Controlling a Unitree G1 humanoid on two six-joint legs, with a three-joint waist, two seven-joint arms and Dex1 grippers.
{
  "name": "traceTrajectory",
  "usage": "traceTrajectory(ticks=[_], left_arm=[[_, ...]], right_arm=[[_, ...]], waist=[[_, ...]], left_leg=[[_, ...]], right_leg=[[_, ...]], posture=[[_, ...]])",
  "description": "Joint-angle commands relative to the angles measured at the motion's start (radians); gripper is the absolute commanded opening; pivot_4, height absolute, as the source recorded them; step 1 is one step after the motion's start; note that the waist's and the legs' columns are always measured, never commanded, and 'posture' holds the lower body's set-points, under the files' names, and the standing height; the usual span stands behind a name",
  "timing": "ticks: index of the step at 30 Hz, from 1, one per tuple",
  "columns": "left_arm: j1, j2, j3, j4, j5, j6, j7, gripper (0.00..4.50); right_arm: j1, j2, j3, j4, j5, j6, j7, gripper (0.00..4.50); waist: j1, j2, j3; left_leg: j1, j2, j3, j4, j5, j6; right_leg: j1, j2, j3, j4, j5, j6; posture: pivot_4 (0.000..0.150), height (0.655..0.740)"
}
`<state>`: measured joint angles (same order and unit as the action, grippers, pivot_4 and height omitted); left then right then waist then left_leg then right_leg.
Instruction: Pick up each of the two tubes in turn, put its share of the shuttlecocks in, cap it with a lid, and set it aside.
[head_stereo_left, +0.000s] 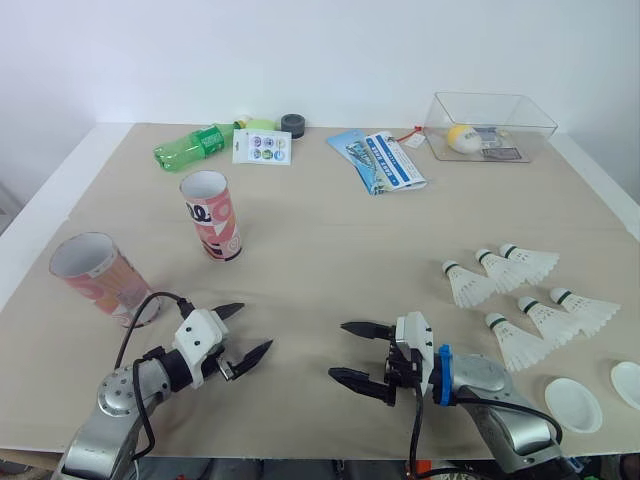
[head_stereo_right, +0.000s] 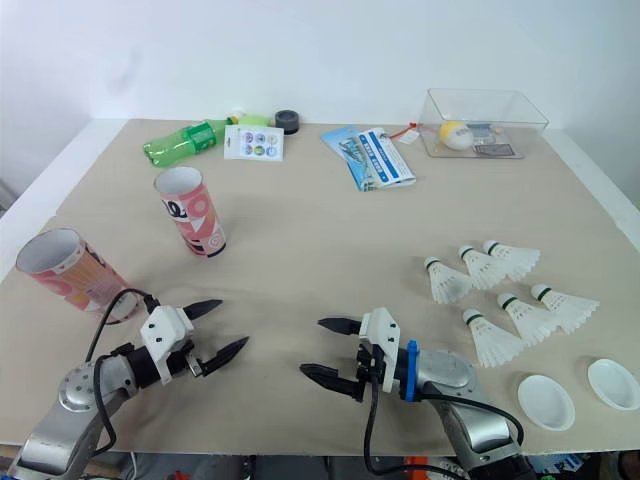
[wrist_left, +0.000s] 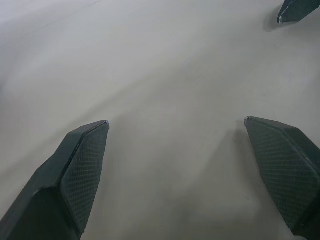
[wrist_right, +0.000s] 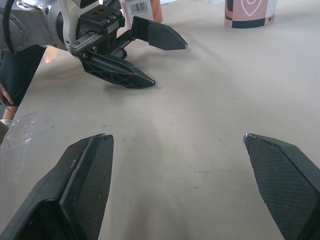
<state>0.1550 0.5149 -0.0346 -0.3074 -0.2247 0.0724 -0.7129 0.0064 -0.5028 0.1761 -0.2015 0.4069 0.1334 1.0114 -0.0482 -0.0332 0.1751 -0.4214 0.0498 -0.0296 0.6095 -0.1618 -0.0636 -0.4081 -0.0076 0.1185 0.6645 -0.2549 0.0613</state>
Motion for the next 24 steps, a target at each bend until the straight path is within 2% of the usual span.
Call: traceTrajectory(ticks=[1,14,20,24], left_arm=[[-0.015,0.013,-0.001,0.019,-0.006,-0.017,-0.029,4.50],[-0.032,0.012,0.012,0.068,0.022,-0.072,-0.036,4.50],[0.001,-0.028,0.041,0.020,0.002,-0.055,0.039,4.50],[0.076,-0.095,0.077,-0.075,-0.001,-0.034,0.149,4.50]], right_arm=[[0.007,-0.010,-0.027,-0.016,0.005,-0.009,0.001,4.47],[-0.022,0.002,-0.022,0.008,0.003,-0.014,-0.004,4.47],[-0.039,0.007,-0.017,0.008,0.025,0.022,0.003,4.47],[-0.074,0.009,-0.016,0.010,0.034,0.039,0.016,4.47]], waist=[[0.000,0.000,0.000],[0.000,0.000,0.000],[0.000,0.000,0.000],[-0.003,0.000,0.000]], left_leg=[[0.000,0.000,0.000,0.000,0.000,0.000],[0.000,0.000,0.000,0.000,0.000,0.000],[0.000,0.000,0.000,0.000,0.000,0.000],[0.000,0.000,0.000,0.000,0.000,0.000]], right_leg=[[0.000,0.000,0.000,0.000,0.000,0.000],[0.000,0.000,0.000,0.000,0.000,0.000],[0.000,0.000,0.000,0.000,0.000,0.000],[0.000,0.000,0.000,0.000,0.000,0.000]], posture=[[0.150,0.7400],[0.150,0.7400],[0.150,0.7400],[0.150,0.7400]])
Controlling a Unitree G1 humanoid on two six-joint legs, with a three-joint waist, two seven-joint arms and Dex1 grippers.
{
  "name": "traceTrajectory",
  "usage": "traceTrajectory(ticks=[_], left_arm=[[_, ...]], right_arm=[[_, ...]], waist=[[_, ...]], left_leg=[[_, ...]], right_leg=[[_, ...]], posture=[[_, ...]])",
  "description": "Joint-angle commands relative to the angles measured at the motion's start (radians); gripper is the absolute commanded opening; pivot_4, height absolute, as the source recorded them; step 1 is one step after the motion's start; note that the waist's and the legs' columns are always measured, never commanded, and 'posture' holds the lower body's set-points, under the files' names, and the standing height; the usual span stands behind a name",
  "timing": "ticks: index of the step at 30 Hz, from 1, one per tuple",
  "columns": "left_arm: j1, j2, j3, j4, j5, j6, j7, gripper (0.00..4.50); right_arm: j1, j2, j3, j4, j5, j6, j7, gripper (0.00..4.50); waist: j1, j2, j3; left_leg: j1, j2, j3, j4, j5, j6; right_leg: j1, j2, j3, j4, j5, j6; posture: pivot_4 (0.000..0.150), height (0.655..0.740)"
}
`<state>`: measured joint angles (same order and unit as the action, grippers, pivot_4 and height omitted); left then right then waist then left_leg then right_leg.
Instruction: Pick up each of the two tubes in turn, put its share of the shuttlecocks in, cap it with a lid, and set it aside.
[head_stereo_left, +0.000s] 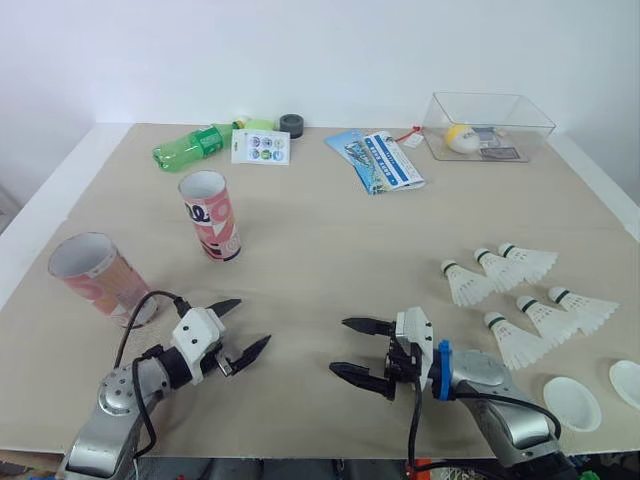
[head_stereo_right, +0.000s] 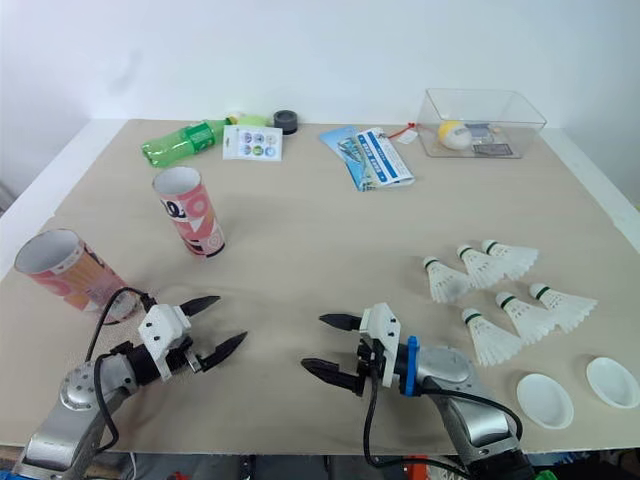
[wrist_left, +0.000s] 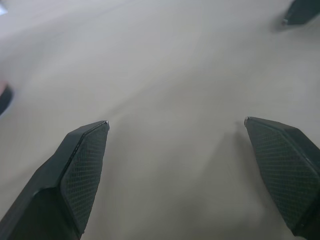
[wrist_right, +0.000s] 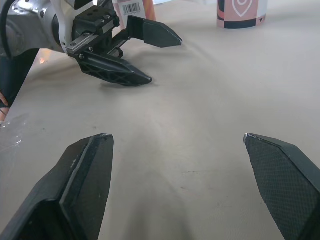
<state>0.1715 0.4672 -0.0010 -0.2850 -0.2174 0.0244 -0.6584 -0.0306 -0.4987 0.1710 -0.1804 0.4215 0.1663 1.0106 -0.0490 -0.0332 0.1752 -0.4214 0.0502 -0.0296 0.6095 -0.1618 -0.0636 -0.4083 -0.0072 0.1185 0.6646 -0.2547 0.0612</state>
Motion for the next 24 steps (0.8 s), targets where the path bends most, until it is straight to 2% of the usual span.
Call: traceTrajectory(ticks=[1,6,9,17,21,24], left_arm=[[0.091,-0.077,0.052,-0.127,-0.001,0.021,0.138,4.50],[0.313,-0.239,0.030,-0.263,0.098,0.011,0.340,4.50],[0.374,-0.327,0.043,-0.296,0.150,0.001,0.452,4.50],[0.375,-0.486,0.136,-0.297,0.234,0.013,0.691,4.50],[0.326,-0.511,0.183,-0.267,0.211,0.033,0.737,4.50],[0.284,-0.486,0.213,-0.232,0.197,0.034,0.727,4.50]], right_arm=[[-0.049,0.007,-0.010,-0.009,0.019,0.008,0.019,4.47],[-0.110,0.012,0.000,0.014,0.014,0.022,0.034,4.47],[-0.138,0.015,0.008,0.032,0.012,0.022,0.048,4.47],[-0.197,0.015,0.022,0.075,0.003,0.028,0.091,4.47],[-0.224,0.028,0.030,0.098,-0.003,0.022,0.105,4.47],[-0.249,0.049,0.026,0.116,0.003,0.017,0.110,4.47]], waist=[[-0.003,0.000,0.000],[-0.002,-0.001,0.001],[-0.002,-0.002,0.001],[-0.005,-0.005,0.003],[-0.006,-0.006,0.003],[-0.006,-0.005,0.003]], left_leg=[[0.000,0.000,0.000,0.000,0.000,0.000],[-0.001,0.000,0.001,0.000,-0.001,-0.001],[-0.001,-0.001,0.001,0.000,-0.001,-0.001],[-0.002,-0.001,0.000,0.010,-0.005,-0.005],[-0.003,-0.001,0.000,0.010,-0.006,-0.005],[-0.005,-0.001,-0.001,0.010,-0.007,-0.004]], right_leg=[[0.000,0.000,0.000,0.000,0.000,0.000],[0.000,0.000,0.001,0.000,-0.001,0.001],[0.000,0.000,0.001,0.000,-0.001,0.001],[-0.002,-0.001,0.001,-0.001,-0.001,0.000],[-0.001,-0.001,0.002,-0.002,-0.001,0.001],[0.000,0.001,0.001,-0.001,-0.001,0.001]], posture=[[0.150,0.7400],[0.150,0.7400],[0.150,0.7400],[0.150,0.7400],[0.150,0.7400],[0.150,0.7400]])
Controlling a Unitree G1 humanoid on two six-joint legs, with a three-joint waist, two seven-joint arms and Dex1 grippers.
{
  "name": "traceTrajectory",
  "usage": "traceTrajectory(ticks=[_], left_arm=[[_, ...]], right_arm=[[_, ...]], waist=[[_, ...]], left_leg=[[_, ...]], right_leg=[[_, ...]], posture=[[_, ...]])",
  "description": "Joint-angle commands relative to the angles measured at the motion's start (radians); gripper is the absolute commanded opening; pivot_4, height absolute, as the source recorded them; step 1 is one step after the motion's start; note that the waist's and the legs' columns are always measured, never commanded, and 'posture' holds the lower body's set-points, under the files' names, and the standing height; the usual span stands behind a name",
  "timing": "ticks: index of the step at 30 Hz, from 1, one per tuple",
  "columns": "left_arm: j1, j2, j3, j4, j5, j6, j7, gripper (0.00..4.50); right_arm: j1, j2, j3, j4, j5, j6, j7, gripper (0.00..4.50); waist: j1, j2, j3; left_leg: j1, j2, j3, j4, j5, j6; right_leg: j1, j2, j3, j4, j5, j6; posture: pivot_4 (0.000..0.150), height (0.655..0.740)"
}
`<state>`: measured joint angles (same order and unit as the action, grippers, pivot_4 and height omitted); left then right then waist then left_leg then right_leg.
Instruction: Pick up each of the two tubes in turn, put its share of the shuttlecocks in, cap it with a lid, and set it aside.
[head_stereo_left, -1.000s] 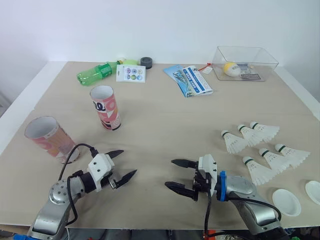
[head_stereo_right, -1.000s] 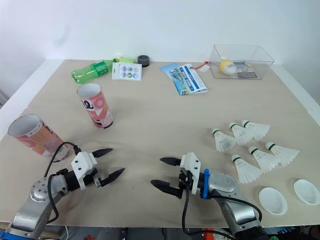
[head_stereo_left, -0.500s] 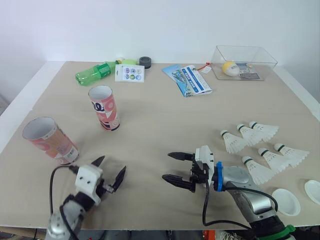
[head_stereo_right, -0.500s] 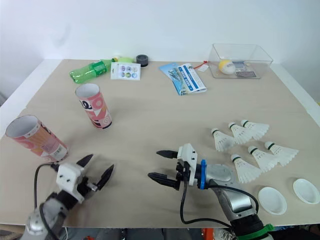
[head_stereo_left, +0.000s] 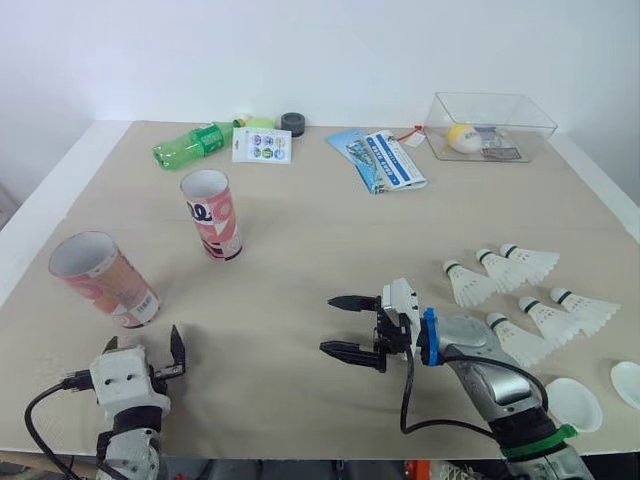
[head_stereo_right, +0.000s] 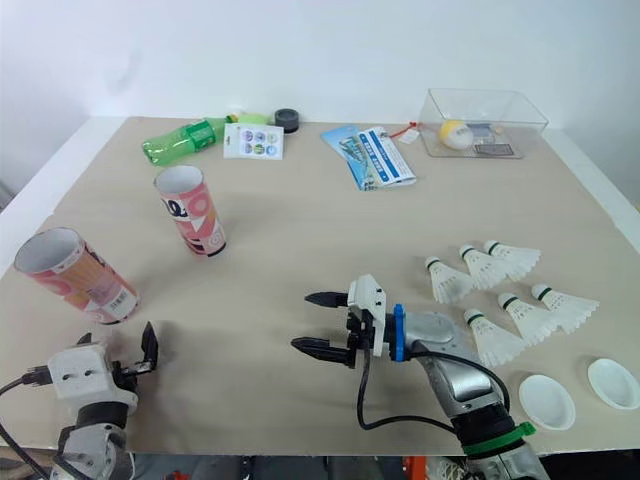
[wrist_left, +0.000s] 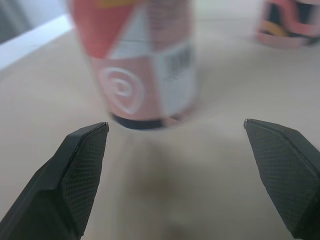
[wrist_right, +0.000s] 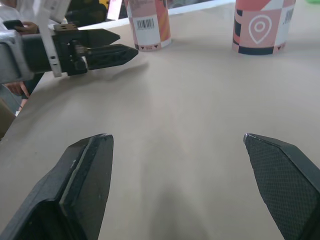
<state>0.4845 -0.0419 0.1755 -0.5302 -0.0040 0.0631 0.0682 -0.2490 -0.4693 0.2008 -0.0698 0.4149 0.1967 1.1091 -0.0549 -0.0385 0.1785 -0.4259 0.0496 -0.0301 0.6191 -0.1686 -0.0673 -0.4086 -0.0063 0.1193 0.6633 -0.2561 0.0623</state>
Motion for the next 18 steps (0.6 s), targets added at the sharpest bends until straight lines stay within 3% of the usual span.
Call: traceTrajectory(ticks=[1,7,18], left_arm=[[-0.050,0.029,0.058,0.029,-0.036,-0.001,-0.002,4.50],[-0.155,0.104,0.138,0.120,-0.115,0.006,-0.050,4.50],[-0.295,0.307,0.210,0.373,-0.222,-0.005,-0.239,4.50]], right_arm=[[-0.038,0.030,-0.009,0.013,0.011,-0.027,0.013,4.47],[-0.072,0.054,-0.002,0.087,-0.065,-0.213,0.045,4.47],[-0.046,0.069,-0.002,0.078,-0.085,-0.216,0.021,4.47]], waist=[[0.000,0.000,0.000],[0.000,0.000,0.000],[0.000,0.003,-0.002]], left_leg=[[0.000,0.000,0.000,0.000,0.000,0.001],[0.000,0.000,0.000,0.000,0.000,0.001],[0.003,0.001,0.000,0.000,0.000,0.001]], right_leg=[[0.000,0.000,0.000,0.000,0.000,0.000],[0.001,0.001,0.000,0.000,0.000,0.001],[0.002,0.002,0.000,0.002,0.001,0.000]], posture=[[0.150,0.7400],[0.150,0.7400],[0.150,0.7400]])
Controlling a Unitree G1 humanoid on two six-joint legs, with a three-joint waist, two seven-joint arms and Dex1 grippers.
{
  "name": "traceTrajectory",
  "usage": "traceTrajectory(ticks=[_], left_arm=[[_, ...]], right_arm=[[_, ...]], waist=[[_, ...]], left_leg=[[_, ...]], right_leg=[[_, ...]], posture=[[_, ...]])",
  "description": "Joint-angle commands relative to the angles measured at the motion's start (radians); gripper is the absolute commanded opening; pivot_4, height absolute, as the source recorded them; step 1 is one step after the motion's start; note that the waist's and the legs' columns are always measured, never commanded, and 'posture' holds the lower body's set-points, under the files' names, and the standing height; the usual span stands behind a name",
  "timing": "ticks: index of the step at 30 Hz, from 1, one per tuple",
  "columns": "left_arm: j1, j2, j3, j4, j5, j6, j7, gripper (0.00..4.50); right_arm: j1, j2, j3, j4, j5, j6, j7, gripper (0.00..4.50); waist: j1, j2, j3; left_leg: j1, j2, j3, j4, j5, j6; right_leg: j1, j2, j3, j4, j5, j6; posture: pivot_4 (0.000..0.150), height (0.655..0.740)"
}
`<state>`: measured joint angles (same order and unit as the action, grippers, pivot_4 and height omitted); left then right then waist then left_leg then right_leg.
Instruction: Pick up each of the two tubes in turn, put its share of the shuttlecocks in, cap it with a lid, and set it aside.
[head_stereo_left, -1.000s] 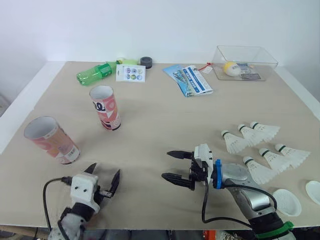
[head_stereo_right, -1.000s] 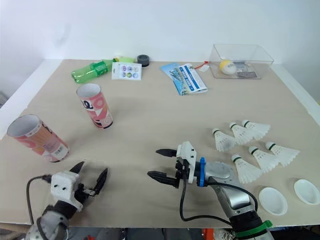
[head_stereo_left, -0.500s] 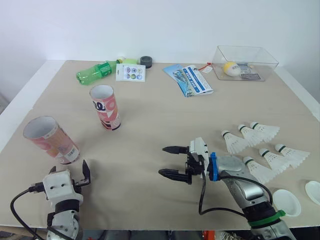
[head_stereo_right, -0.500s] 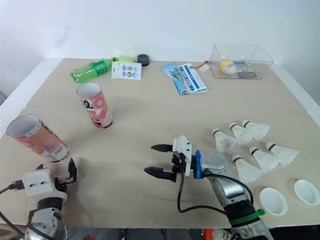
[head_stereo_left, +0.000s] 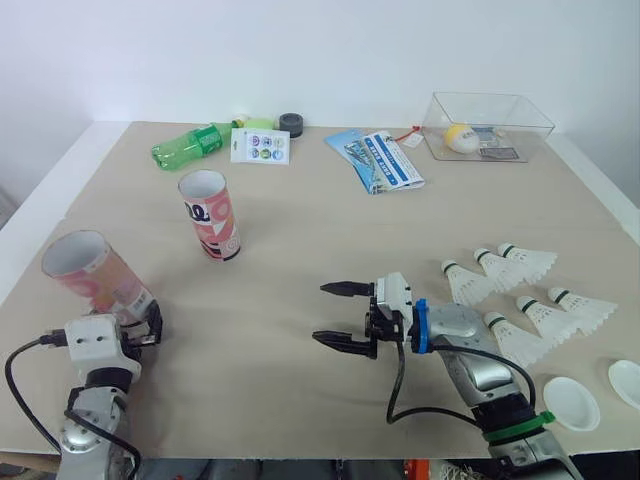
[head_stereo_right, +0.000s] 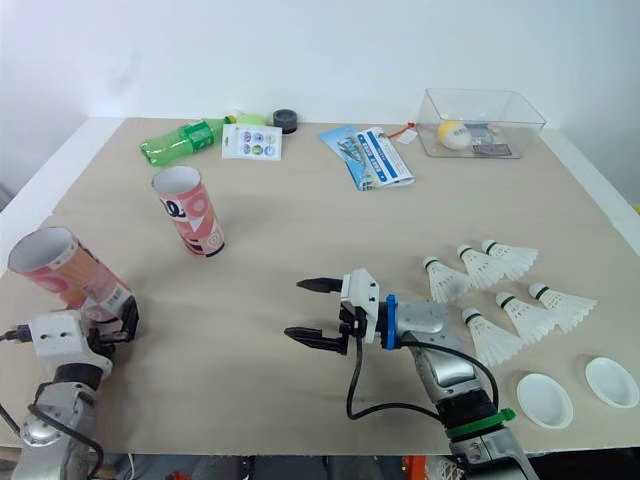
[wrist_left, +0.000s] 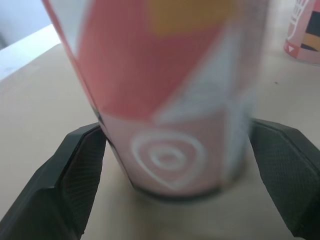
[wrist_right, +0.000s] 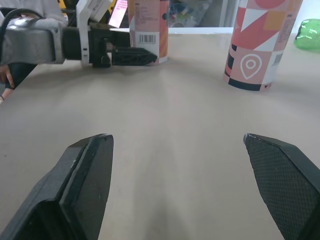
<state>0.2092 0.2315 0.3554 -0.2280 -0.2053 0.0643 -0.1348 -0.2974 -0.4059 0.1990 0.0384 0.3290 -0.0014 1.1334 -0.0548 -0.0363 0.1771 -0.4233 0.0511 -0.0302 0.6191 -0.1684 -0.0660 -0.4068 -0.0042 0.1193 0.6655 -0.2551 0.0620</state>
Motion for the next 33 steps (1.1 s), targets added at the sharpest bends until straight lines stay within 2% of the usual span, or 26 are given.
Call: traceTrajectory(ticks=[1,10,11,13,22,28,33], left_arm=[[-0.032,0.045,0.035,0.090,-0.025,-0.011,-0.045,4.50],[-0.099,0.083,0.040,0.202,-0.095,0.000,-0.138,4.50],[-0.100,0.080,0.038,0.205,-0.100,0.001,-0.143,3.99],[-0.102,0.073,0.035,0.209,-0.101,0.005,-0.141,3.42],[-0.092,0.092,0.013,0.225,-0.070,-0.009,-0.160,3.42],[-0.055,0.175,-0.071,0.141,-0.007,-0.101,-0.276,3.42],[-0.058,0.269,-0.171,0.008,-0.016,-0.066,-0.418,3.42]], right_arm=[[0.004,0.005,0.000,-0.032,-0.001,-0.019,-0.004,4.47],[0.009,0.000,-0.009,-0.048,-0.002,-0.006,-0.014,4.47],[0.013,-0.003,-0.009,-0.056,0.002,0.005,-0.016,4.50],[0.020,-0.005,-0.011,-0.065,-0.001,0.005,-0.023,4.50],[0.029,-0.006,-0.020,-0.087,0.012,0.023,-0.043,4.50],[0.051,-0.016,-0.040,-0.126,0.032,0.049,-0.067,4.50],[0.098,-0.032,-0.060,-0.190,0.059,0.089,-0.100,4.50]], waist=[[0.000,0.002,-0.001],[0.002,0.006,-0.003],[0.002,0.006,-0.003],[0.004,0.007,-0.004],[0.004,0.013,-0.007],[0.004,0.013,-0.007],[0.011,0.011,-0.007]], left_leg=[[0.000,0.000,0.000,0.000,0.000,0.000],[0.001,0.000,0.000,0.000,0.000,0.000],[0.001,0.000,0.000,0.000,0.000,0.000],[0.001,0.000,0.000,0.000,0.000,0.000],[0.001,0.000,0.000,0.000,0.000,0.000],[0.000,0.000,0.001,0.000,0.000,0.000],[-0.002,-0.002,0.000,-0.001,-0.001,-0.001]], right_leg=[[0.000,0.000,0.000,0.000,0.000,0.000],[0.000,0.000,0.000,0.001,0.000,0.000],[0.000,0.000,0.000,0.001,0.000,0.000],[0.001,0.000,0.000,0.001,0.000,0.000],[0.001,0.000,0.000,0.001,0.000,0.000],[0.000,-0.001,0.001,0.000,-0.001,0.001],[0.000,-0.003,0.001,0.000,-0.004,0.002]], posture=[[0.150,0.7400],[0.150,0.7400],[0.150,0.7400],[0.150,0.7400],[0.150,0.7400],[0.150,0.7400],[0.150,0.7400]])
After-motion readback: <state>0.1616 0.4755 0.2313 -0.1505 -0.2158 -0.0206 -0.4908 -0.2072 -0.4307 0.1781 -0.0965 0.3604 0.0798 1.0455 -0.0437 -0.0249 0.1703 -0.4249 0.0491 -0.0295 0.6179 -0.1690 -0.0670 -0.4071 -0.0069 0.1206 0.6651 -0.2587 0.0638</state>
